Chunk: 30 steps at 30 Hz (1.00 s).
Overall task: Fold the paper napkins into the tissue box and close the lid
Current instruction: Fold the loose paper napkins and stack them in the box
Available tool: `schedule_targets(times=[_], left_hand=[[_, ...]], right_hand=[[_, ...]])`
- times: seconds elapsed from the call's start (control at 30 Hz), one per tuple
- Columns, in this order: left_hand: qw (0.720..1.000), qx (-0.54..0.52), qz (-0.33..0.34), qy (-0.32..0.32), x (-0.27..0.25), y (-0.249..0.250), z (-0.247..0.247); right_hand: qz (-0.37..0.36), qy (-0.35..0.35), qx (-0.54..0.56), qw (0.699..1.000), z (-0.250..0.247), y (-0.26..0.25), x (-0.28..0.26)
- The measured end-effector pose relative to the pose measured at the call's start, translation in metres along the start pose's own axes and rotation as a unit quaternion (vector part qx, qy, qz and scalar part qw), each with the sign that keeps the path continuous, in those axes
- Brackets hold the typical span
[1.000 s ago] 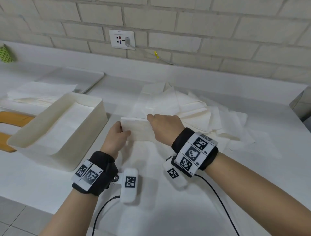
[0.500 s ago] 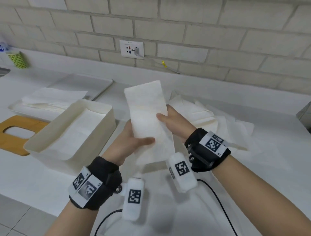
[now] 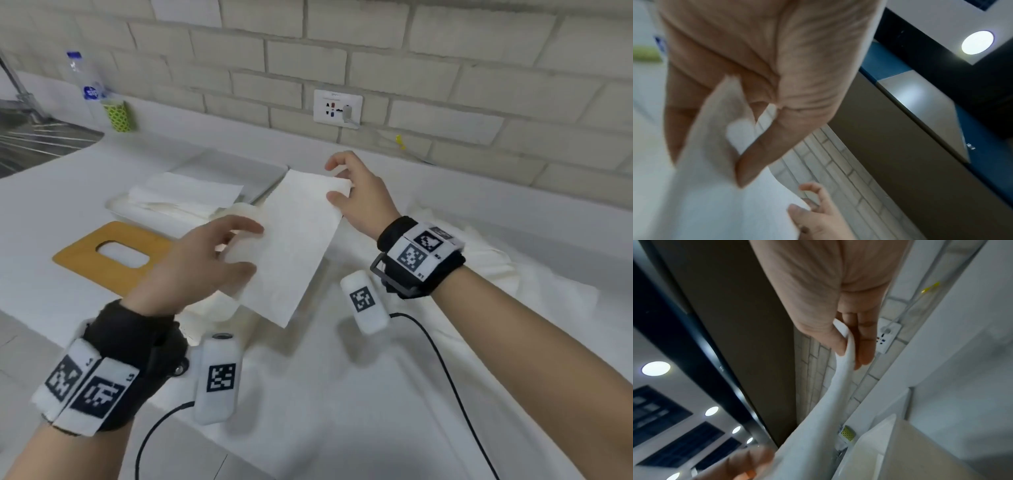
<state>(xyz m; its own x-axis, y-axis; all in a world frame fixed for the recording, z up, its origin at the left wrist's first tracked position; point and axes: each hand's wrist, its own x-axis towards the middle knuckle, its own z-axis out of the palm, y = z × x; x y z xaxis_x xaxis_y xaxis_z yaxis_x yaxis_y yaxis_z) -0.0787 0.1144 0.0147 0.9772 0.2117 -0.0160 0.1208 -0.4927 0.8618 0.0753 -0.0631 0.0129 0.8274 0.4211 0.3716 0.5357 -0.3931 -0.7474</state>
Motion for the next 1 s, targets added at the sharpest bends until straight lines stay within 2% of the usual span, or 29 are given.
schedule_targets(times=[0.1, 0.2, 0.3, 0.4, 0.47, 0.57, 0.73, 0.8, 0.87, 0.9, 1.0], left_hand=[[0.996, 0.056, -0.039, 0.055, 0.009, -0.015, -0.023], [0.985, 0.142, -0.085, 0.055, 0.020, -0.033, -0.034], [0.969, 0.216, -0.120, 0.002, 0.031, -0.053, -0.035], [0.953, 0.255, -0.153, -0.065, 0.035, -0.064, -0.032], [0.939, 0.286, -0.163, -0.096, 0.036, -0.068, -0.029], [0.917, 0.345, -0.156, -0.122, 0.037, -0.071, -0.024], [0.892, 0.411, -0.117, -0.147, 0.037, -0.065, -0.017], [0.872, 0.461, -0.085, -0.139, 0.037, -0.062, -0.014], [0.844, 0.515, -0.058, -0.138, 0.037, -0.059, -0.012], [0.831, 0.536, -0.051, -0.142, 0.036, -0.058, -0.011], [0.801, 0.575, -0.064, -0.155, 0.034, -0.056, -0.002]], right_hand=[[-0.049, -0.013, -0.032, 0.998, 0.027, -0.013, 0.018], [-0.055, -0.057, -0.099, 0.992, 0.055, -0.011, 0.035], [-0.017, -0.139, -0.190, 0.972, 0.079, -0.002, 0.044], [0.019, -0.237, -0.283, 0.929, 0.093, -0.003, 0.044], [0.035, -0.275, -0.335, 0.901, 0.098, -0.008, 0.041], [0.030, -0.309, -0.402, 0.861, 0.106, -0.009, 0.039], [0.052, -0.353, -0.444, 0.822, 0.118, -0.005, 0.041], [0.063, -0.370, -0.442, 0.814, 0.119, -0.005, 0.043], [0.062, -0.367, -0.426, 0.825, 0.119, -0.005, 0.043], [0.049, -0.363, -0.419, 0.831, 0.119, -0.004, 0.043], [-0.013, -0.395, -0.409, 0.822, 0.117, -0.003, 0.044]])
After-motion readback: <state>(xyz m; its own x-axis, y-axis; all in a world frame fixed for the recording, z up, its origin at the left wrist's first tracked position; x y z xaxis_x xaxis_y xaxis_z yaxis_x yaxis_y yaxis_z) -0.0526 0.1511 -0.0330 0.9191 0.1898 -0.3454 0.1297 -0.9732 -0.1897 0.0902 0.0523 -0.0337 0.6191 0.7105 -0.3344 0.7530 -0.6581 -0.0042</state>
